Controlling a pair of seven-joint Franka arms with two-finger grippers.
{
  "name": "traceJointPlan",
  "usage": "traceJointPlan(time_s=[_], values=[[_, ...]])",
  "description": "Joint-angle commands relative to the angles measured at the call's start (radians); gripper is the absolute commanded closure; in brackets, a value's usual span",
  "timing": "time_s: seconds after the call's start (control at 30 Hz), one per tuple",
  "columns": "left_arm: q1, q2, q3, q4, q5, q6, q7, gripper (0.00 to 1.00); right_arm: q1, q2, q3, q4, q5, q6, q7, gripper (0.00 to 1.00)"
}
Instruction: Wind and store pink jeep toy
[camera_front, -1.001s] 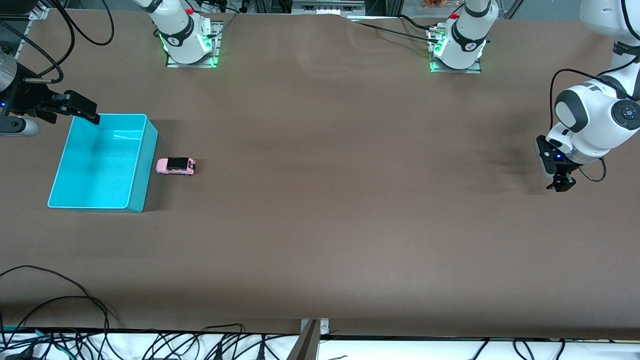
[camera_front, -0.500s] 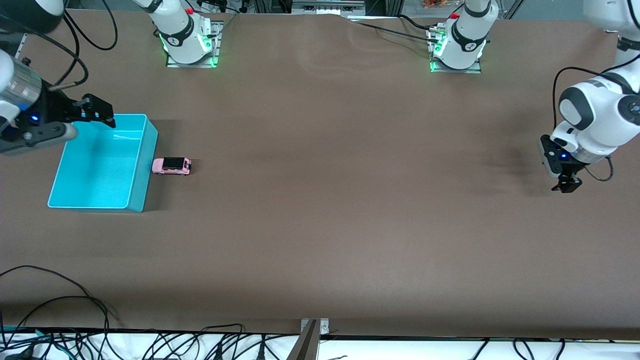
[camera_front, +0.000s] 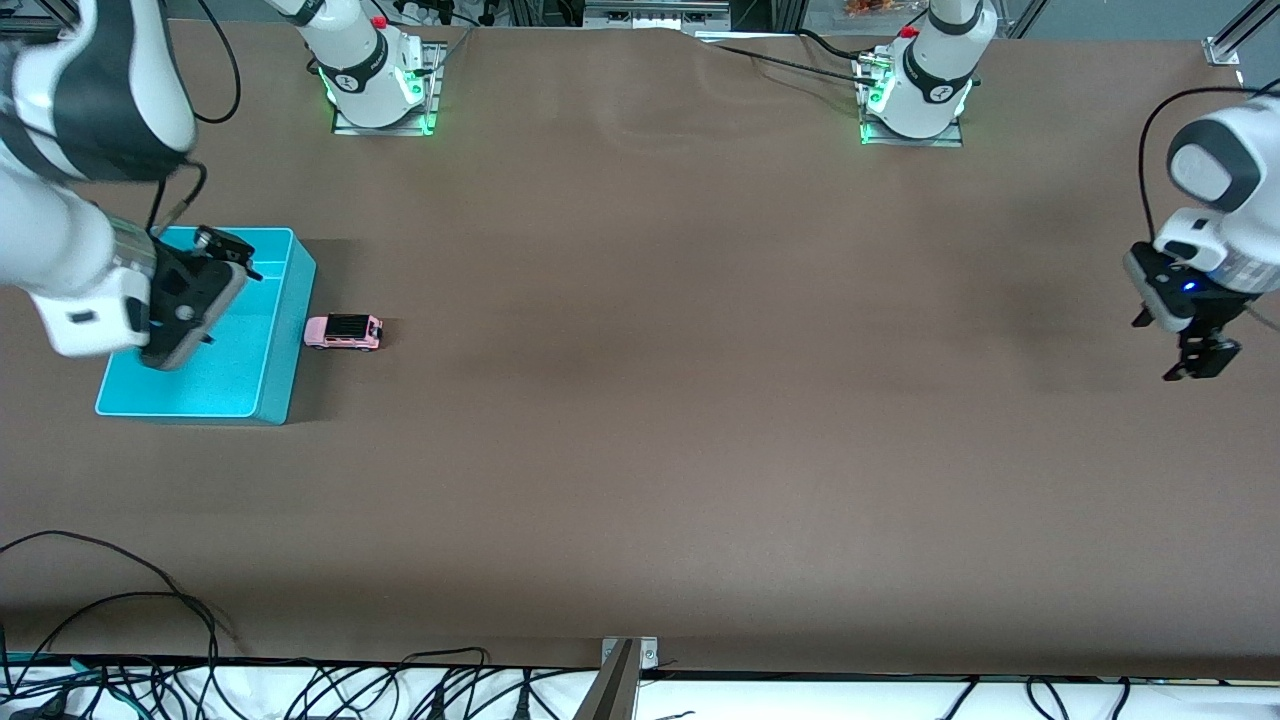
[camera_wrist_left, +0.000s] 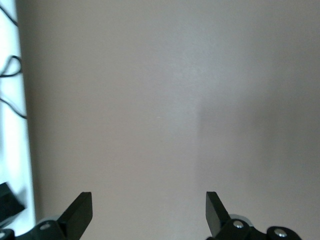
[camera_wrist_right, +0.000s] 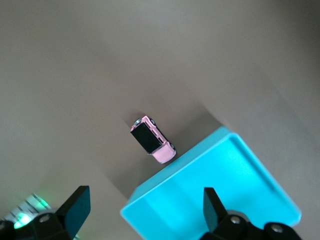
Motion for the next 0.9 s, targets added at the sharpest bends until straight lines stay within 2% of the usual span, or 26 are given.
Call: traceJointPlan(time_s=[0.0, 0.23, 0.43, 0.6, 0.73, 0.87], values=[[-0.029, -0.138, -0.001, -0.027, -0.033, -0.083, 0.023, 0.00, -0.002, -0.017, 0.000, -0.157, 0.013, 0.142, -0.181, 0.00], [-0.029, -0.194, -0.001, -0.026, -0.036, -0.129, 0.019, 0.00, -0.004, -0.003, -0.001, -0.348, 0.086, 0.337, -0.362, 0.00], [-0.043, -0.267, -0.006, -0.007, -0.036, -0.230, -0.036, 0.00, -0.002, 0.013, -0.001, -0.483, 0.088, 0.514, -0.491, 0.00], [-0.046, -0.268, -0.019, 0.098, -0.028, -0.400, -0.131, 0.00, -0.004, 0.038, -0.001, -0.538, 0.088, 0.586, -0.528, 0.00], [-0.046, -0.268, -0.078, 0.160, -0.017, -0.506, -0.213, 0.00, -0.004, 0.053, -0.003, -0.561, 0.088, 0.612, -0.531, 0.00], [-0.048, -0.267, -0.102, 0.227, 0.047, -0.603, -0.346, 0.00, -0.011, 0.070, -0.006, -0.572, 0.088, 0.624, -0.531, 0.00]])
